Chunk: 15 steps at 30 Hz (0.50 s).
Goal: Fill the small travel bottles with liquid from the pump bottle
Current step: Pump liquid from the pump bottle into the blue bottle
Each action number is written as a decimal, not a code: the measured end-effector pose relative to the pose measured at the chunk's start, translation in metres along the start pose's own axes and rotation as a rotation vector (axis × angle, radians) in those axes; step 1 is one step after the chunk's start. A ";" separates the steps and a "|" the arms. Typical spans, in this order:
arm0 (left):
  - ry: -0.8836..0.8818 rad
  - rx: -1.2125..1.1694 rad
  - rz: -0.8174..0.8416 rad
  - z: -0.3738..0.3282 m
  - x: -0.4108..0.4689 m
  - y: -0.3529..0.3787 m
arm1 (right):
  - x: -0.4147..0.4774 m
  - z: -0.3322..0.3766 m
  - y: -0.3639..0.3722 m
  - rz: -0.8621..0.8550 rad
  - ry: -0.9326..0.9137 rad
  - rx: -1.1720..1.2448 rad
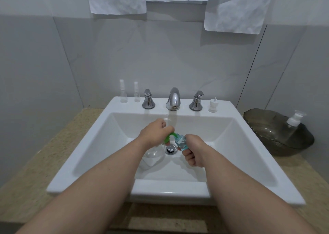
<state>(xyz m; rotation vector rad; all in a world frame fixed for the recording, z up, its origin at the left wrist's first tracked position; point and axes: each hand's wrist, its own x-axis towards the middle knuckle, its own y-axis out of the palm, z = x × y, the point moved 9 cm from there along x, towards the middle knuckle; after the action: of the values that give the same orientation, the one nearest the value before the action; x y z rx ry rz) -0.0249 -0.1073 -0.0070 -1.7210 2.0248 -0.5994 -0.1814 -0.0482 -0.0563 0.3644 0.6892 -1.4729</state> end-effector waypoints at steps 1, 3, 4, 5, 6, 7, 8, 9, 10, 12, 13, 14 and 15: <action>-0.001 -0.007 0.001 0.000 0.000 0.000 | 0.000 0.000 0.000 0.000 -0.001 -0.001; -0.003 -0.021 0.008 0.000 0.001 0.000 | 0.001 0.000 0.000 -0.001 -0.004 0.000; -0.003 -0.026 0.012 0.000 0.001 0.000 | 0.000 0.000 -0.001 -0.002 -0.006 0.000; -0.004 -0.027 0.013 0.000 0.001 0.000 | 0.000 0.000 0.000 0.001 -0.007 -0.007; -0.003 -0.025 0.013 -0.001 0.001 0.000 | -0.001 0.001 0.000 0.003 -0.008 -0.018; -0.004 -0.022 0.014 -0.001 0.001 0.000 | -0.001 0.001 0.000 0.001 -0.006 -0.028; -0.004 -0.019 0.015 -0.001 0.001 0.000 | -0.002 0.001 0.000 -0.003 -0.004 -0.034; -0.008 -0.018 0.019 0.000 0.001 0.000 | -0.002 0.001 0.000 -0.006 -0.002 -0.034; -0.018 -0.021 0.028 0.001 0.001 0.001 | -0.002 0.001 0.000 -0.007 0.000 -0.032; -0.013 0.004 0.021 0.001 -0.001 -0.001 | -0.001 0.000 0.000 -0.010 0.004 -0.031; -0.012 0.030 0.013 -0.001 -0.003 -0.002 | -0.001 0.000 -0.001 -0.012 0.003 -0.031; -0.010 0.060 0.005 -0.002 -0.006 -0.003 | 0.000 0.000 -0.001 -0.014 0.003 -0.027; -0.008 0.088 -0.004 -0.003 -0.008 -0.004 | -0.001 0.000 -0.001 -0.012 0.005 -0.019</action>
<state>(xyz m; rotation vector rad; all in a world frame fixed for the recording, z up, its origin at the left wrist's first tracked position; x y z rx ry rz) -0.0224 -0.0995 -0.0023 -1.6735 1.9601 -0.6716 -0.1826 -0.0480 -0.0554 0.3498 0.7099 -1.4766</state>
